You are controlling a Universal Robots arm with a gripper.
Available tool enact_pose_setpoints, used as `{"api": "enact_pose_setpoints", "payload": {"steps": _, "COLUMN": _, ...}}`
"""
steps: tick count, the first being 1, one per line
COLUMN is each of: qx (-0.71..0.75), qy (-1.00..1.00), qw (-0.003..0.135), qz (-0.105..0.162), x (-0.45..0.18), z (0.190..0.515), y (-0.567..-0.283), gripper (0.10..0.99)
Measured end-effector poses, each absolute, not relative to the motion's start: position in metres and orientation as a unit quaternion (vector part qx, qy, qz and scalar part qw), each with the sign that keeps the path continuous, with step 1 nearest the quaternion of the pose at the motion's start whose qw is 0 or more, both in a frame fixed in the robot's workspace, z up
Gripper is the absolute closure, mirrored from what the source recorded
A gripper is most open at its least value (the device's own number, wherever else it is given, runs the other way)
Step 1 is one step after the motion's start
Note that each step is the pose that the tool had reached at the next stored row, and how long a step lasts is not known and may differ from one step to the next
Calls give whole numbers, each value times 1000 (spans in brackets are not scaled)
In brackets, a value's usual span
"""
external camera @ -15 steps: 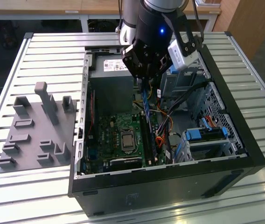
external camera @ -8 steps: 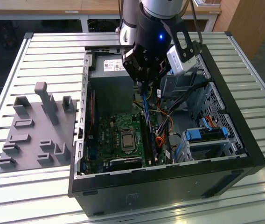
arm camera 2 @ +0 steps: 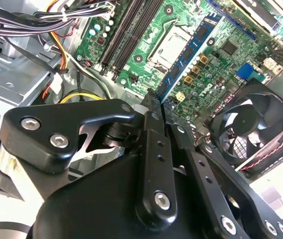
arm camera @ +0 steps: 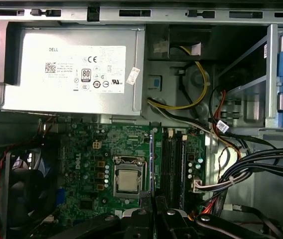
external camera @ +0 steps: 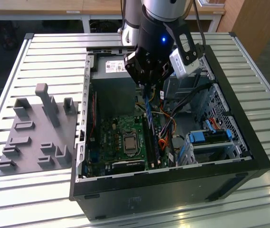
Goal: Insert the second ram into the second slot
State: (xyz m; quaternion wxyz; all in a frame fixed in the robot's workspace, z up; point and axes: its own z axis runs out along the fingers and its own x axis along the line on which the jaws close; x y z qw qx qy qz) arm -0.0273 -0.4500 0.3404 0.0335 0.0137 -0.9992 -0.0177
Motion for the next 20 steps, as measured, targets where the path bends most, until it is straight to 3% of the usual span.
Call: {"api": "enact_pose_setpoints", "payload": {"steps": 20, "qx": 14, "qy": -999, "qw": 33, "qz": -17, "x": -27, "z": 335, "y": -450, "gripper": 949}}
